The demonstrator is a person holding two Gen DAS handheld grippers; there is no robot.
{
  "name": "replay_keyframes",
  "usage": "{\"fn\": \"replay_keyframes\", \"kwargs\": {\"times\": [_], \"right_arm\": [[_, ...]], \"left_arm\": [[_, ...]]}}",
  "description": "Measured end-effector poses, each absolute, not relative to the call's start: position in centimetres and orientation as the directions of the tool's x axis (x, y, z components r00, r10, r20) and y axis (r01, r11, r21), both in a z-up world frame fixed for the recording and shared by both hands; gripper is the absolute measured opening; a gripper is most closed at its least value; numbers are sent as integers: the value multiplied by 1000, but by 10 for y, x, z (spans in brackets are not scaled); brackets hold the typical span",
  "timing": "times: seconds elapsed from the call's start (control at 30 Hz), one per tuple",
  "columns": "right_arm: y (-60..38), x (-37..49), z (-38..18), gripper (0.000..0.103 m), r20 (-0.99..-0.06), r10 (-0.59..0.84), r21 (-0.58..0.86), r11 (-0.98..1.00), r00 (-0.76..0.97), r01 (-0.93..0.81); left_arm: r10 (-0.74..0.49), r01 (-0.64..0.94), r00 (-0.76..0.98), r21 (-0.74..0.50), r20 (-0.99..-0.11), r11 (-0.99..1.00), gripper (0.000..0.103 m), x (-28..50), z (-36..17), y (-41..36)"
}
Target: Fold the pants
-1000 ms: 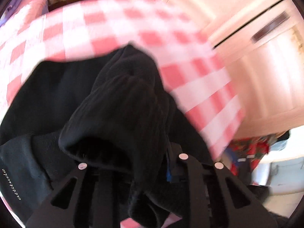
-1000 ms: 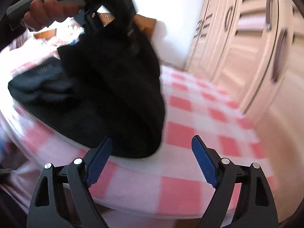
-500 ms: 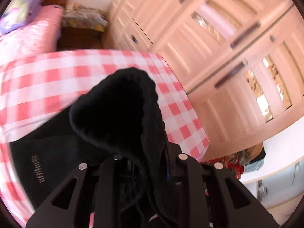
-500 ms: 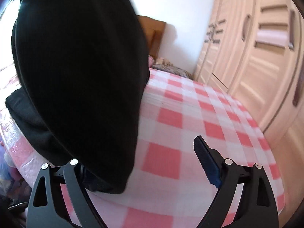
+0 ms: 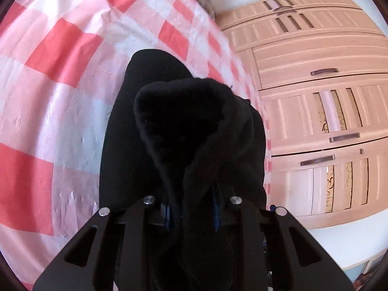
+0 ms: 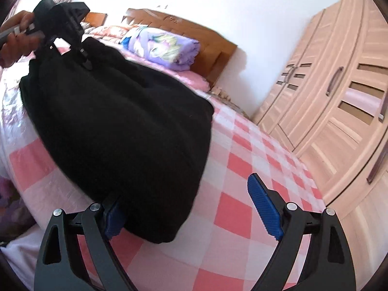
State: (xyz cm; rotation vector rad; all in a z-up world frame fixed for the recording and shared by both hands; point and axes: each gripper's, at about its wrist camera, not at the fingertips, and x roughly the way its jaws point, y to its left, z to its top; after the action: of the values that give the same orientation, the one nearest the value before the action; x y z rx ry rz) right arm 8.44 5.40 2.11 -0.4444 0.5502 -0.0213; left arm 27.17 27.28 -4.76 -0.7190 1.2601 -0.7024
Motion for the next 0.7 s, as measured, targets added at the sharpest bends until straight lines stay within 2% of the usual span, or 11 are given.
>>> {"fn": "replay_keyframes", "kwargs": {"times": [0.13,0.27,0.4,0.47,0.5,0.57,0.63,0.67,0.7], "right_arm": [[49,76,32,86,-464,-98,-346,935,881,-78],[52,70,41,86,-439,-3,-289,947,898,-138],[72,70,27,86,-490,42,-324,918,871,-227],[80,63,21,86,-530,122,-318,889,839,-330],[82,56,22,86,-528,163,-315,874,833,-371],[77,44,29,86,-513,230,-294,858,827,-421],[58,41,40,86,-515,306,-172,878,801,-446],[37,43,48,86,-505,363,-48,894,783,-446],[25,45,53,86,-498,391,27,899,774,-436]], "left_arm": [[-766,108,196,-763,-613,638,21,264,-21,264],[-732,181,229,-711,-642,680,20,253,22,260],[-673,161,220,-654,-706,739,22,257,19,274],[-597,112,162,-586,-786,802,35,264,-10,275],[-591,91,153,-585,-792,806,39,265,-22,277],[-664,46,176,-668,-726,743,40,265,-23,292],[-673,24,207,-684,-711,729,54,262,-18,301],[-656,14,225,-671,-721,742,57,259,-14,303],[-596,-2,265,-618,-758,786,69,252,-4,304]]}}
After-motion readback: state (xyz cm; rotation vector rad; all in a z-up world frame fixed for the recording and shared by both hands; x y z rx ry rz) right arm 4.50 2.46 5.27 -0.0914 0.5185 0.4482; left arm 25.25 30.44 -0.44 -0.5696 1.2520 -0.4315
